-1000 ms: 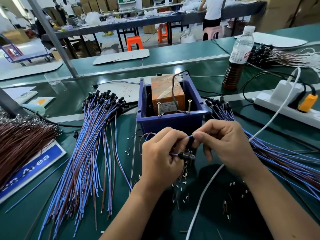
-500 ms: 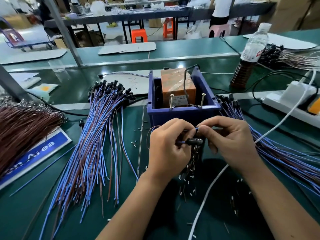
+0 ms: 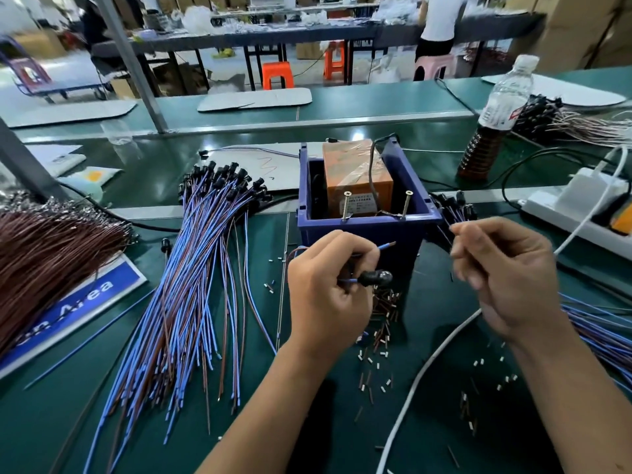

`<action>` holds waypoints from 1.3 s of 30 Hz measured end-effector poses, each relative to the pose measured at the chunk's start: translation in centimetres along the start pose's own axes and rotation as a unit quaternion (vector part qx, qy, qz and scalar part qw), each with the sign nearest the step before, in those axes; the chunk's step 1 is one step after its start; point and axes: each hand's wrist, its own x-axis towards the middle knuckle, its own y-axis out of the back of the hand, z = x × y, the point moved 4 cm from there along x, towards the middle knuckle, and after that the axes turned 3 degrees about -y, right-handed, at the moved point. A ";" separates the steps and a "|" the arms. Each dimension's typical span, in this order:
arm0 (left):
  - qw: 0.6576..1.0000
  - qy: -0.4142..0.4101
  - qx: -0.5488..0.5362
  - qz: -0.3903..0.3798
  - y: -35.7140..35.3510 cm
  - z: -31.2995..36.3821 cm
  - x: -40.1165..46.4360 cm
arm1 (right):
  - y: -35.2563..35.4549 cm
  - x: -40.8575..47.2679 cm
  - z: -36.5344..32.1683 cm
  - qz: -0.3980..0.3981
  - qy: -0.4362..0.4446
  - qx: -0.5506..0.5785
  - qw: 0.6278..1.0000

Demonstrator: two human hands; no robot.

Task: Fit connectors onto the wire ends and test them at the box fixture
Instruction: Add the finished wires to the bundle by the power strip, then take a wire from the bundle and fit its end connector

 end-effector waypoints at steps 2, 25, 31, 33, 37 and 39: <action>0.999 0.027 -0.035 0.014 -0.1 0.0 -0.1 | -0.4 -0.2 0.2 -0.004 0.000 -0.034 0.999; 0.984 0.033 0.057 0.166 0.3 -0.6 -0.6 | -5.3 -0.7 0.5 0.001 0.042 0.000 0.999; 0.971 0.107 0.033 0.211 0.8 -1.4 -0.4 | -5.0 -0.5 -0.5 0.100 0.126 -0.195 0.967; 0.972 0.113 0.029 0.203 0.7 -1.7 -0.4 | -4.9 -0.5 -0.6 0.148 0.150 -0.273 0.939; 0.974 0.114 0.023 0.196 0.6 -2.0 -0.3 | -5.0 -0.6 -0.6 0.182 0.153 -0.334 0.912; 0.974 0.113 0.027 0.194 0.5 -2.0 -0.2 | -5.1 -0.6 -0.8 0.184 0.166 -0.348 0.904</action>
